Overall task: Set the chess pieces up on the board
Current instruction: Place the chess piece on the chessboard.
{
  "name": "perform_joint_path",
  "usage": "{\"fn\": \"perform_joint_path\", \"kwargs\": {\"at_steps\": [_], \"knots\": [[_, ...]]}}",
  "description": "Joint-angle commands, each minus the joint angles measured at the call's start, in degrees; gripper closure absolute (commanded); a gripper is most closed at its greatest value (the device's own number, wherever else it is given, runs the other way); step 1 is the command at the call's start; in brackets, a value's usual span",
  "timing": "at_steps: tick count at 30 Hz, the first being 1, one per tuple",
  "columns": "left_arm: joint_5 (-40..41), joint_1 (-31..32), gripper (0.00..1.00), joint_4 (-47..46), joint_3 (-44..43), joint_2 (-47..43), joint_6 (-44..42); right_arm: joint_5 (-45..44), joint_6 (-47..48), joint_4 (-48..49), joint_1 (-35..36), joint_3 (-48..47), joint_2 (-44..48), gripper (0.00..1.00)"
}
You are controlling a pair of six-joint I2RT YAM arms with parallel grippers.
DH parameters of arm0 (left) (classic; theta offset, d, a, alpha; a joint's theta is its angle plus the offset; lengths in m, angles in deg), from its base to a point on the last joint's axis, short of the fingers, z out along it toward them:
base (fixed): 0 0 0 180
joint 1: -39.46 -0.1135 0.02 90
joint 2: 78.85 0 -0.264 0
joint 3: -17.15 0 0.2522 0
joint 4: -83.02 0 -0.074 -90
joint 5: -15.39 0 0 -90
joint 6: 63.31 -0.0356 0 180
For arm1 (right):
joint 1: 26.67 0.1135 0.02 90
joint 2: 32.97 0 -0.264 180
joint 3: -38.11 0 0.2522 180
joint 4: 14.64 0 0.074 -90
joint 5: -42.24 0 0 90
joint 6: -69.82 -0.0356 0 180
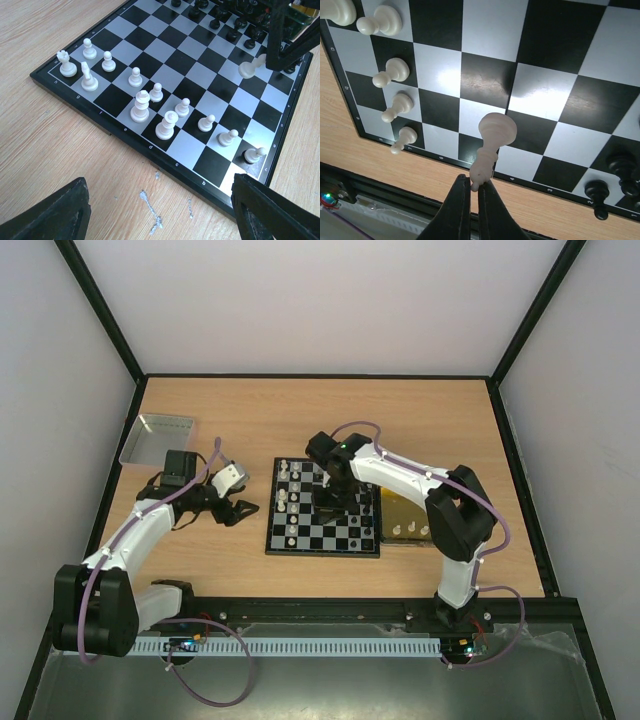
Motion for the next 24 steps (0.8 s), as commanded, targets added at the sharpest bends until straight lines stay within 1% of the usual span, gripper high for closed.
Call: {"fn": "perform_joint_path", "kwargs": {"at_steps": [1,15,20,24], "knots": [[-1.8,-0.2,0.23,1.0,0.6,-0.6,-1.4,2.0,1.0,1.3,-0.3,1.7,-0.6,0.97],[-1.8,-0.2,0.22,1.2,0.8,-0.7,-1.7,3.8,1.0,3.6,-0.3,3.6,-1.6,0.94],[-1.8,-0.2,0.22,1.2,0.9,-0.8,-1.7,2.4,1.0,2.7,-0.3,2.3,-2.0,0.86],[-1.9,-0.2,0.22,1.2,1.0,-1.0,-1.7,0.9,1.1,1.1,-0.3,0.4,-1.7,0.83]]}}
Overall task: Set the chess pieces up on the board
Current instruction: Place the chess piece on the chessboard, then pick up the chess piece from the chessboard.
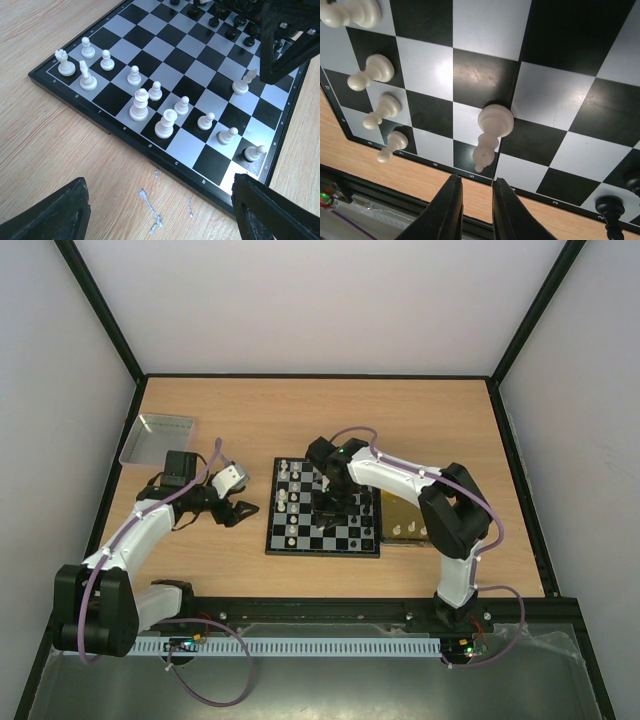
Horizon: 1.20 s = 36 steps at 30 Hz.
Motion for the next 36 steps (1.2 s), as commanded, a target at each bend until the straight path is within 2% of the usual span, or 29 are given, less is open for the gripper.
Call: {"fn": "perform_joint_path", "kwargs": {"at_steps": [1,7,11,19,25,36], "knots": [[-1.8,-0.2,0.22,1.2,0.9,-1.0,-1.1,-2.3,0.6,-2.5,-0.3,-2.9,-0.3,0.82],[-1.8,-0.2,0.22,1.2,0.9,-1.1,-1.2,-8.2,0.2,-4.6,-0.2,-5.1,1.2,0.81],[-1.8,-0.2,0.22,1.3,0.8,-1.2,-1.0,-18.2,-0.5,-7.0,1.1,-8.6,2.7,0.78],[-1.9,-0.1,0.21,1.2,0.8,-2.6,-0.8,-28.0,-4.5,-2.9,7.4,-4.8,4.4,0.79],[-4.5,1.3,0.22,2.7,0.5,-2.4,-2.2,-28.3,-6.5,0.5,10.5,-1.6,4.3,0.79],[-4.6,9.9,0.28,3.6,0.8,-0.4,-3.6,-28.3,-7.3,1.7,10.8,-0.3,4.3,0.79]]}}
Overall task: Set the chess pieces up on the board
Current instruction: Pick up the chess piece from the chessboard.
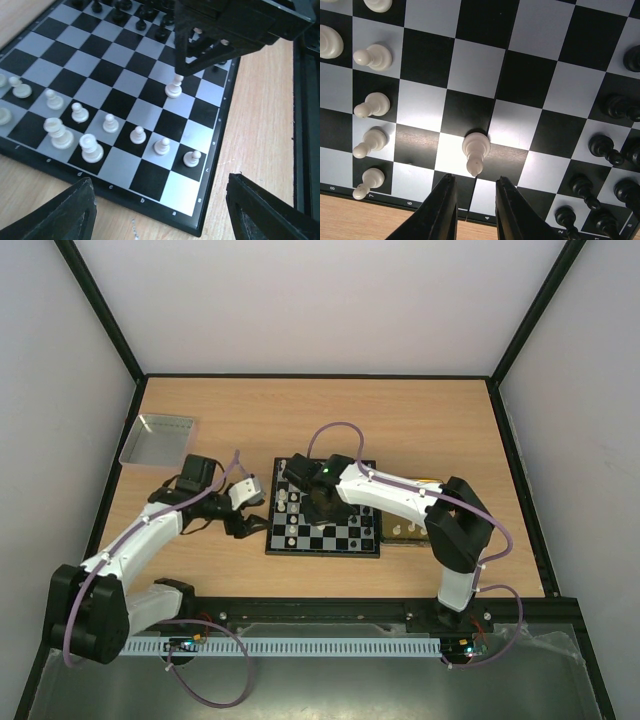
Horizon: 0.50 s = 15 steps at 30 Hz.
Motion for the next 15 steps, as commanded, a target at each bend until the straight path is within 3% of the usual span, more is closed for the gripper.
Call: {"fn": "perform_joint_path", "kwargs": {"at_steps": [1,15], "knots": [[-1.5,1.8,0.28,0.7,0.6,1.4,-1.9,-2.0,-1.1,0.3,0.1,0.8,0.8,0.8],[1.7,4.5,0.27,-2.5,1.6,0.5,1.1,-0.4,-1.1,2.5,0.1,2.4,-0.3,0.8]]}}
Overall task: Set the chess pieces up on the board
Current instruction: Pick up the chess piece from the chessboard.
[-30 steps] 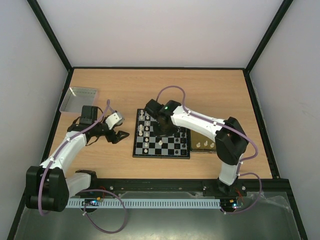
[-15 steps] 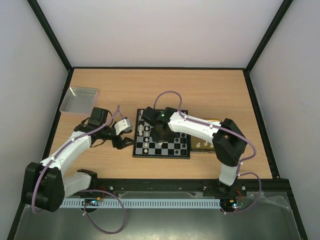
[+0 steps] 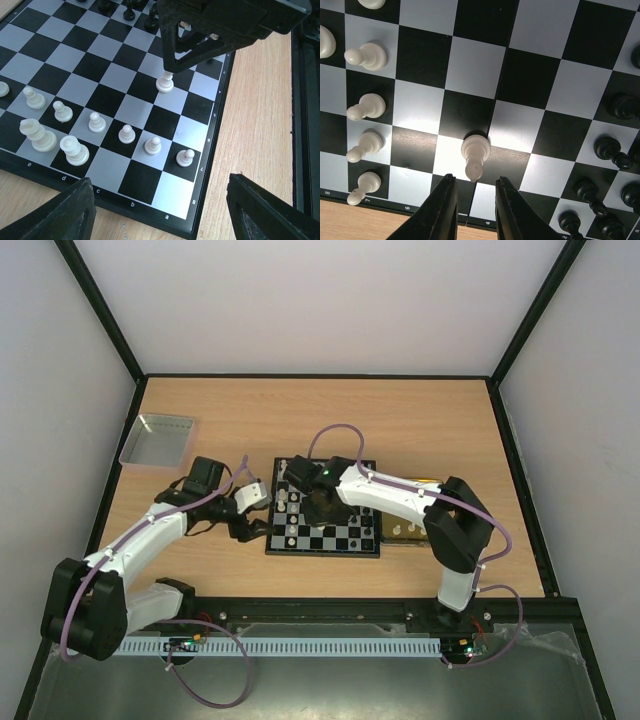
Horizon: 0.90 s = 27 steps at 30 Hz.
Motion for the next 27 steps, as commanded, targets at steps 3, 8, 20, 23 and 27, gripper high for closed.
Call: {"fn": "perform_joint_path", "kwargs": {"at_steps": [3,8,20,23,27], "knots": [[-0.1,0.2,0.27,-1.4,0.9,-1.2,0.6,-0.5,-0.7,1.5,0.1,1.6,-0.3,0.8],[0.0,0.2,0.27,-1.8,0.9,-1.1,0.8,0.0,-0.9,2.4,0.1,2.0,-0.8,0.8],[-0.1,0.2,0.29,-1.7,1.0,0.2,0.9,0.4,-1.0,3.5,0.1,2.0,-1.9,0.83],[-0.4,0.2,0.32,-1.2,1.0,0.7,0.6,0.5,-1.0,3.6,0.1,2.3,-2.0,0.83],[-0.4,0.4,0.33,-0.4,1.0,0.9,-0.1,0.4,-1.0,3.8,0.1,2.8,-1.9,0.83]]}}
